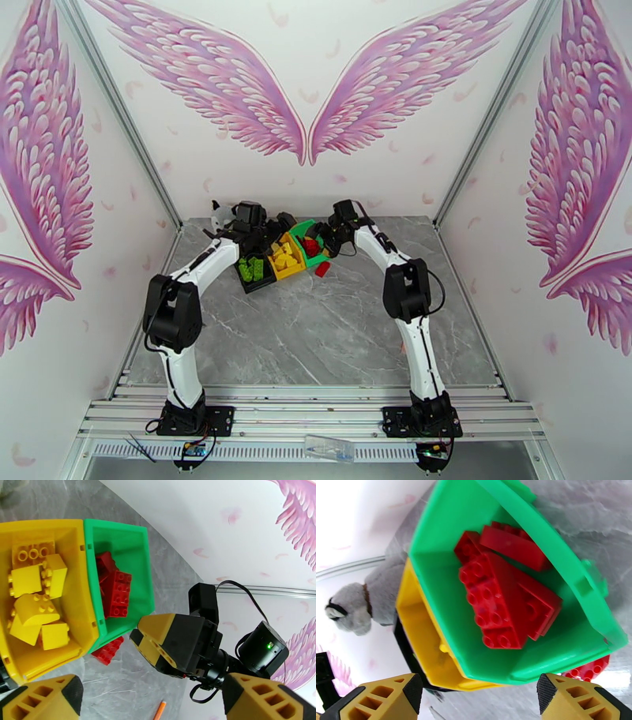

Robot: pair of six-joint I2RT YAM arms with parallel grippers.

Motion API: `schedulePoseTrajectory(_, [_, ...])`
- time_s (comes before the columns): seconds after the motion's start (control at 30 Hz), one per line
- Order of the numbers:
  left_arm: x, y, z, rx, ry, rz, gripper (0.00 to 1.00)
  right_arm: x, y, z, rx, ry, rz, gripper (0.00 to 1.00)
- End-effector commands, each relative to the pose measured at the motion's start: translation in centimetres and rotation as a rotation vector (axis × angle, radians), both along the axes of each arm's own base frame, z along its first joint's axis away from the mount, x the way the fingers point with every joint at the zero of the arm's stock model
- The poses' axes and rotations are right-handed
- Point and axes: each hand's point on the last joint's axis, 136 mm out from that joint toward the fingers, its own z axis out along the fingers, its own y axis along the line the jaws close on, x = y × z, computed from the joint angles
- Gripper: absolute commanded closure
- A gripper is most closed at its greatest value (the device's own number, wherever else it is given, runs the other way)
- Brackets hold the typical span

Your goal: Sort the legos into containers by color

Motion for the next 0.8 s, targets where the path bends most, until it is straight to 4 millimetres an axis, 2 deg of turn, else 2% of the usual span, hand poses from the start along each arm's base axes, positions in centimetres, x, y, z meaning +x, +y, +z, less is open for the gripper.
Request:
schedulePoseTrajectory(0.0, [-2.1,1.8,-0.4,0.147,0.013,0.008,0.01,-0.9,-1.0,2.9,-0.046,-0.062,0.013,0.17])
schedulePoseTrajectory(0.27, [-4.8,3.6,-1.8,0.320,0.057,0.021,0.01,-3.7,-2.7,1.3,-0.156,-0.021,0.024,0.22])
schedulePoseTrajectory(0.77, [-8.3,3.5,-4.4,0.373,0.106,0.033,0.01,-9.3,-5.5,-2.6,-0.322,0.064,0.045,0.22])
